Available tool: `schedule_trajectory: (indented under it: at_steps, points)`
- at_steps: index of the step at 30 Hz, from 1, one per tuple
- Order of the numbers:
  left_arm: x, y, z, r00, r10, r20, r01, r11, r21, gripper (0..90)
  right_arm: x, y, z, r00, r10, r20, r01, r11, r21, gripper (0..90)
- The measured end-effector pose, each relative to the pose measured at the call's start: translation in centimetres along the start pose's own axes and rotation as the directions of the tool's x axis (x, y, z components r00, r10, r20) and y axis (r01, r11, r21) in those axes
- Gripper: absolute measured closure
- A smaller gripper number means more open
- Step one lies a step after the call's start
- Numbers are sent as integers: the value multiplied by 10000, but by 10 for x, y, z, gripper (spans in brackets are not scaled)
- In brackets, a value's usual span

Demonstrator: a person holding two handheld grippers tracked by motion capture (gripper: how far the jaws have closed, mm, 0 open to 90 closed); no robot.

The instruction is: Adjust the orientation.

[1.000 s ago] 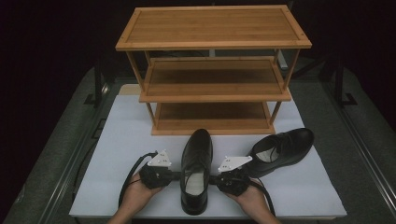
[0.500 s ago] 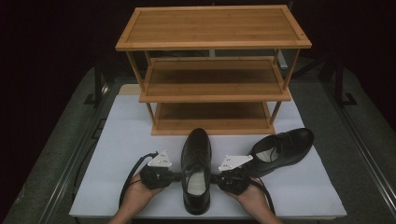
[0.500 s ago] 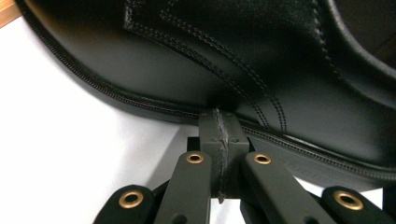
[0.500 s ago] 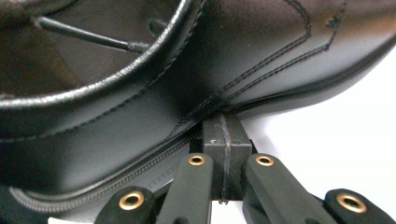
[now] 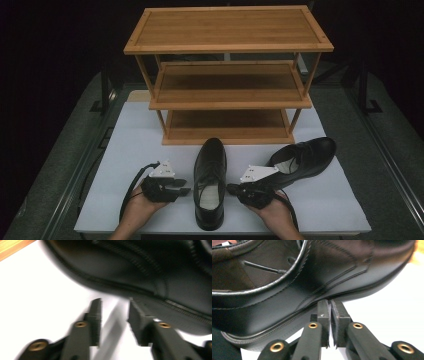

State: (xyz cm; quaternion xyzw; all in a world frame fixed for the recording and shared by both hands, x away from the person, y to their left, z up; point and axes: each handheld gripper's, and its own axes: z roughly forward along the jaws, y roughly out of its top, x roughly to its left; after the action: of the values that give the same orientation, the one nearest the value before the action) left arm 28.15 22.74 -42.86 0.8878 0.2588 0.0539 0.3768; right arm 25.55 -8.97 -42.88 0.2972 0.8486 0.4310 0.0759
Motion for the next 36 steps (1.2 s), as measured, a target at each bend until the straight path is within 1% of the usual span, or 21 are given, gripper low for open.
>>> schedule_trajectory:
  at_steps: [1,2,3,4,5,6,7,8,10,11,12,13,15,16,17,20,22,24,28,33,36]
  points:
    - [2,-2,-3,9998,-19,-197,19,10000,9,562,0,-1,-2,10000,25,60,-26,10000,22,827]
    - [4,-4,-6,9994,-15,-355,16,10000,47,508,0,-2,-6,9998,-5,178,5,10000,15,822]
    - [6,-6,-9,9990,-64,-440,67,10000,62,469,-1,-3,-8,9997,-37,238,37,10000,-4,822]
    - [8,-8,-11,9986,-32,-525,38,9999,103,430,-2,-4,-10,9995,-57,295,57,10000,0,822]
    - [10,-11,-16,9970,-26,-778,35,9999,112,395,-2,-4,-12,9994,-40,340,41,10000,-8,815]
    - [11,-13,-18,9959,-38,-909,52,9999,158,343,-3,-4,-15,9994,15,349,-12,10000,-86,815]
    - [14,-16,-22,9931,-72,-1171,99,9997,220,312,-4,-3,-17,9994,49,344,-44,9999,-149,815]
    - [16,-20,-24,9902,-85,-1396,136,9993,354,247,-5,-1,-20,9992,54,391,-47,9998,-196,814]
    - [21,-26,-28,9860,-227,-1651,320,9980,540,173,-6,1,-24,9994,100,346,-91,9996,-254,830]
    - [24,-31,-31,9815,-378,-1877,489,9973,551,147,-7,2,-25,9994,94,341,-85,9996,-267,833]
    - [27,-35,-34,9790,-479,-1983,603,9966,567,120,-9,2,-28,9993,98,348,-88,9995,-301,849]
    - [30,-40,-37,9750,-603,-2140,734,9958,540,97,-10,3,-29,9995,117,283,-108,9994,-343,857]
    - [33,-47,-40,9708,-787,-2268,909,9949,441,52,-13,5,-33,9994,172,310,-160,9990,-408,880]
    - [34,-50,-41,9691,-794,-2335,923,9947,446,11,-14,7,-36,9995,189,235,-178,9987,-468,892]
    - [35,-56,-43,9655,-883,-2448,1012,9940,408,0,-15,8,-38,9995,192,232,-180,9985,-518,896]
    - [38,-66,-44,9628,-865,-2559,973,9948,296,0,-19,14,-46,9996,137,249,-119,9976,-676,897]
    - [39,-72,-45,9640,-1010,-2459,1020,9947,-85,0,-23,18,-51,9993,201,319,-174,9964,-834,898]
    - [38,-71,-44,9623,-903,-2567,931,9957,-10,0,-28,22,-58,9986,274,446,-233,9955,-915,898]
    - [39,-72,-44,9625,-954,-2539,969,9953,-63,0,-41,25,-67,9969,492,612,-428,9940,-1005,897]
    - [39,-72,-43,9624,-982,-2533,994,9950,-80,0,-58,28,-80,9947,792,654,-711,9905,-1179,897]
    - [39,-72,-43,9623,-993,-2534,1003,9949,-89,0,-70,30,-88,9916,944,882,-820,9875,-1342,897]
